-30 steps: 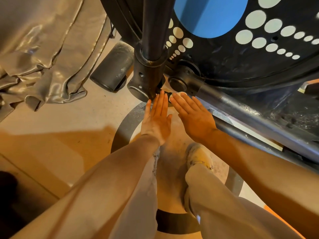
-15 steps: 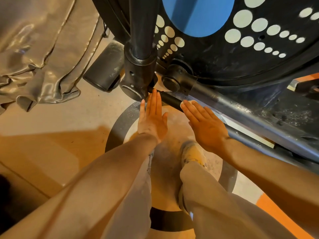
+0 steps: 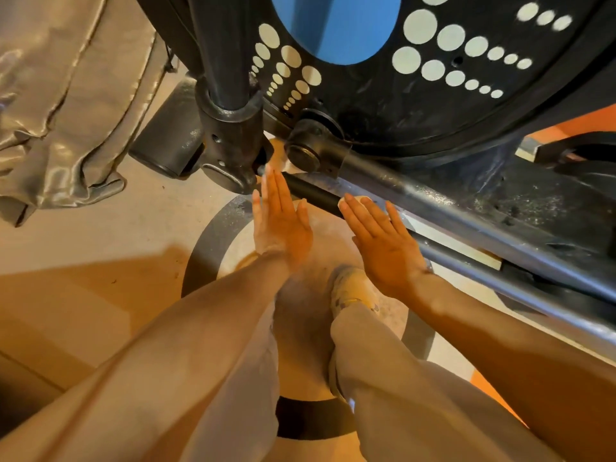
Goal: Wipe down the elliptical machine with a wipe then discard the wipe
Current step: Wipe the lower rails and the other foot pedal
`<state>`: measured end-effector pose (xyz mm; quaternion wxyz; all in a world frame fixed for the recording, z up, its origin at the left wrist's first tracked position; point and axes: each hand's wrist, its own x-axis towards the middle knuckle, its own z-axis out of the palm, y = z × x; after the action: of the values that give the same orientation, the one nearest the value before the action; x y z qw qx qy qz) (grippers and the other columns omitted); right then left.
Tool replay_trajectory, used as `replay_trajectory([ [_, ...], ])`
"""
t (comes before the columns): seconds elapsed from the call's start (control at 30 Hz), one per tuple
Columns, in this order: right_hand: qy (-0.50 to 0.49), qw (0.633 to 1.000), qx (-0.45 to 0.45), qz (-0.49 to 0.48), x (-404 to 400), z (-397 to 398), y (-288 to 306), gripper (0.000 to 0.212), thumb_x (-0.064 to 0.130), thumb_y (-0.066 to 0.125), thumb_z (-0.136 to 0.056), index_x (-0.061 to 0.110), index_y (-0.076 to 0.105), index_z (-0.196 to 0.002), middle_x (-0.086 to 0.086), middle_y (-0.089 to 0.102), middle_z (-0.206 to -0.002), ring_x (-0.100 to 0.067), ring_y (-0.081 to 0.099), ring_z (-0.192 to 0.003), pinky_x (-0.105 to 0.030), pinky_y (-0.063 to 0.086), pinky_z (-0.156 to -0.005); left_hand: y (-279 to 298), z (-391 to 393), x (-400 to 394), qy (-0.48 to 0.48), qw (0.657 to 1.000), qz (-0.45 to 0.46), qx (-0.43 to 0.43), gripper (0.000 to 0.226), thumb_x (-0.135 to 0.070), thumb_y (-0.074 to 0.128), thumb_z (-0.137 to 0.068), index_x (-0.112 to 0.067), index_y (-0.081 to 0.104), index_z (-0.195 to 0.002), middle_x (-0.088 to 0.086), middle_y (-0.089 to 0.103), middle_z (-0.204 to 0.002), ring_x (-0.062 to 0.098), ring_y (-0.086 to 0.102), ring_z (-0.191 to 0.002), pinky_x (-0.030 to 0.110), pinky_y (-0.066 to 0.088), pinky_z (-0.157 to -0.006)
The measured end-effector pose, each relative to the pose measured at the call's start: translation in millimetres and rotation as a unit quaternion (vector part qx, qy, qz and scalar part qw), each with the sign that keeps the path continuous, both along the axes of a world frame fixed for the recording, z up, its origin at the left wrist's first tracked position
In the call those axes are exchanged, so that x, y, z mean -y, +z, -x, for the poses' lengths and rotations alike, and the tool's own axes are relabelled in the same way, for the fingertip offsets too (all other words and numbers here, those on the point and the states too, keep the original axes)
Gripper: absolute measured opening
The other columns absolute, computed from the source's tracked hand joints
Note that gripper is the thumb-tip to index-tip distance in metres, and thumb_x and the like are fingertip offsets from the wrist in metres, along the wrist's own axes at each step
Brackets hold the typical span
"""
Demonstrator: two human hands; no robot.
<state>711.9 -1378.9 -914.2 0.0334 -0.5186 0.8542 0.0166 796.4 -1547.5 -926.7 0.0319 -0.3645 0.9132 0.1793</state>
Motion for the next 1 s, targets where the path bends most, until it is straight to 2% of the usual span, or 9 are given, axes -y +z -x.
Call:
replay_trajectory([
  [0.07,-0.009,1.000,0.029,-0.007,6.2,2.1,-0.2,0.076,0.003,0.050,-0.097,0.022,0.001,-0.152,0.001,-0.003,-0.157,-0.021,-0.006,-0.146,-0.044,-0.009,-0.116,2.6,6.9,-1.1,-0.016,0.999,0.042,0.016,0.065,-0.042,0.013,-0.106,-0.006,-0.012,-0.155,0.011,-0.015,-0.164,0.026,-0.011,-0.152,0.038,-0.007,-0.121],
  [0.13,-0.018,1.000,0.013,-0.002,10.6,3.5,0.2,0.082,-0.005,0.053,-0.089,0.021,0.010,-0.154,0.000,0.006,-0.159,-0.023,0.004,-0.148,-0.046,-0.007,-0.116,4.5,12.9,-2.4,-0.040,0.995,0.080,0.035,0.065,-0.043,0.010,-0.106,-0.006,-0.012,-0.155,0.012,-0.014,-0.164,0.027,-0.011,-0.152,0.040,-0.008,-0.121],
  [0.23,-0.039,0.997,-0.049,0.035,8.9,2.5,-1.6,0.083,-0.006,0.072,-0.075,0.019,0.040,-0.148,-0.005,0.041,-0.152,-0.031,0.036,-0.141,-0.064,0.019,-0.109,1.7,16.9,-1.4,-0.071,0.989,0.121,0.041,0.064,-0.043,0.003,-0.104,-0.007,-0.015,-0.154,0.011,-0.017,-0.164,0.027,-0.014,-0.151,0.040,-0.010,-0.120],
  [0.33,-0.029,0.996,-0.069,0.055,5.1,1.3,-6.3,0.086,-0.002,0.082,-0.068,0.021,0.048,-0.143,-0.005,0.046,-0.148,-0.036,0.045,-0.133,-0.068,0.033,-0.099,-3.7,17.4,4.2,-0.102,0.983,0.145,0.040,0.068,-0.042,-0.012,-0.098,-0.005,-0.014,-0.155,0.012,-0.014,-0.164,0.028,-0.012,-0.151,0.043,-0.005,-0.122],
  [0.47,0.001,0.992,-0.085,0.094,1.4,11.8,-5.9,0.069,0.009,0.084,-0.073,0.022,0.056,-0.135,-0.006,0.049,-0.145,-0.031,0.043,-0.130,-0.058,0.034,-0.101,-4.6,19.3,9.2,-0.112,0.985,0.126,0.022,0.072,-0.044,-0.015,-0.094,-0.008,-0.011,-0.156,0.009,-0.011,-0.165,0.026,-0.010,-0.152,0.040,-0.008,-0.121],
  [0.6,0.032,0.980,0.002,0.197,19.2,21.6,-4.5,0.027,0.021,0.054,-0.095,0.007,0.064,-0.115,-0.016,0.057,-0.134,-0.033,0.053,-0.121,-0.044,0.038,-0.105,1.1,21.0,8.1,-0.111,0.987,0.117,-0.008,0.067,-0.043,-0.004,-0.099,-0.009,-0.004,-0.157,0.007,-0.005,-0.166,0.023,-0.008,-0.152,0.032,-0.019,-0.115],
  [0.73,-0.043,0.978,0.091,0.182,35.7,16.5,-2.0,0.022,0.017,0.051,-0.098,0.002,0.061,-0.110,-0.017,0.063,-0.118,-0.034,0.064,-0.096,-0.033,0.048,-0.071,2.9,29.2,8.1,-0.153,0.971,0.181,0.014,0.059,-0.034,0.002,-0.104,-0.005,-0.010,-0.154,0.011,-0.007,-0.165,0.025,-0.009,-0.152,0.036,-0.013,-0.117],
  [0.87,-0.087,0.992,-0.015,0.088,36.9,9.8,-14.2,0.043,0.027,0.058,-0.096,0.003,0.054,-0.132,-0.016,0.062,-0.127,-0.034,0.062,-0.110,-0.045,0.047,-0.097,4.1,39.9,8.2,-0.122,0.985,0.087,-0.079,0.055,-0.030,0.019,-0.109,-0.006,0.007,-0.157,0.009,0.005,-0.165,0.023,-0.001,-0.153,0.029,-0.012,-0.118],
  [1.0,-0.073,0.991,-0.097,0.050,20.7,3.2,-23.1,0.061,0.037,0.063,-0.090,0.005,0.049,-0.140,-0.015,0.060,-0.131,-0.034,0.059,-0.117,-0.048,0.039,-0.108,-2.2,47.3,4.3,-0.073,0.984,0.064,-0.150,0.054,-0.030,0.024,-0.107,-0.005,0.026,-0.154,0.011,0.023,-0.162,0.025,0.013,-0.151,0.029,-0.005,-0.121],
])
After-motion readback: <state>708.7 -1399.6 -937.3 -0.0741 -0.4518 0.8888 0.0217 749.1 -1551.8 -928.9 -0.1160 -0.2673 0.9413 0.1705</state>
